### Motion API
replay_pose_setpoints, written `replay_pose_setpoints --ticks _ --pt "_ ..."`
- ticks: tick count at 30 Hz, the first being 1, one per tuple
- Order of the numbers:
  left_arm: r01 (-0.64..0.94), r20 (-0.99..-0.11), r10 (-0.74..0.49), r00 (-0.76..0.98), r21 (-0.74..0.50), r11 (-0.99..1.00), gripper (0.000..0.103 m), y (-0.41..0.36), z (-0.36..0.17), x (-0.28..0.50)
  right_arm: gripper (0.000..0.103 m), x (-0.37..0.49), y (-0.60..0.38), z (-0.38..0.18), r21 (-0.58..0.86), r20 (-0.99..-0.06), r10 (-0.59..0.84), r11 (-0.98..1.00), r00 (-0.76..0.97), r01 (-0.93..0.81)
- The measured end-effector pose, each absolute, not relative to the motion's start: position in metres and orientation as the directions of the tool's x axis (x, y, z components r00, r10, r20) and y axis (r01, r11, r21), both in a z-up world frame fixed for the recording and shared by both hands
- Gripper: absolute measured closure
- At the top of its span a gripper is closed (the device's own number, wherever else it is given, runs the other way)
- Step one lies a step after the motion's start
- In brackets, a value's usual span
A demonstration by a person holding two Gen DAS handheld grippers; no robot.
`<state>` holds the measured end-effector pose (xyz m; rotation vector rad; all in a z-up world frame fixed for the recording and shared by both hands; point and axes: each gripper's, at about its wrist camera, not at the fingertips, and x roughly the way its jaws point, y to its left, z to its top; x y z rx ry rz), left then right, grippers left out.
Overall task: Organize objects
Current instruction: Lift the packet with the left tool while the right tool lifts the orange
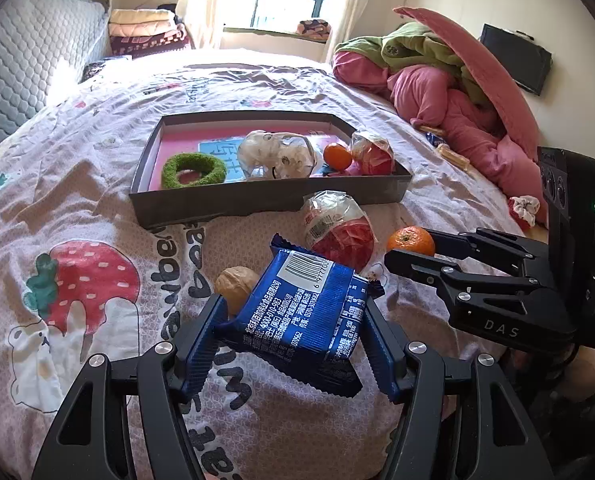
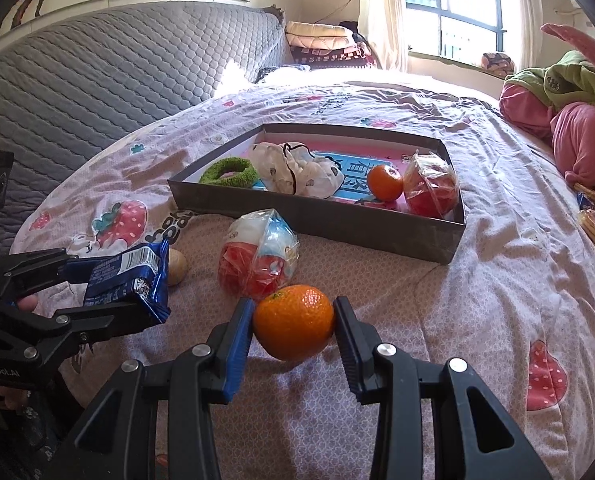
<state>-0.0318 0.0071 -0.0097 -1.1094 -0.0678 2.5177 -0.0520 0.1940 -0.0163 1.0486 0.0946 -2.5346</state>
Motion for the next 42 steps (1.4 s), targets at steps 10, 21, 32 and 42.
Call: replay_pose_setpoints --ticks 10,21,32,42 --pt "-0.313 -0.687 0.356 -0.633 -0.193 -0.93 0.036 0.005 -0.001 -0.034 0.062 -0.049 0.197 -0.005 0.075 -0.65 -0.326 -0.926 -0.686 0.369" --pt "-0.284 -0.649 0.319 -0.691 -0.161 -0.945 0.036 0.003 0.014 -0.036 0.062 -0.044 0.193 0.005 0.015 -0.616 -0.307 -0.925 -0.725 0.379" --pt "-0.278 -0.623 0.308 -0.719 -0.148 -0.949 0.036 0.007 0.024 -0.044 0.062 -0.042 0.191 0.014 -0.013 -0.582 -0.301 -0.926 -0.755 0.378" --pt "-0.261 -0.589 0.296 -0.752 -0.146 -0.954 0.036 0.005 0.032 -0.049 0.062 -0.046 0.196 0.02 0.001 -0.559 -0.293 -0.936 -0.776 0.353"
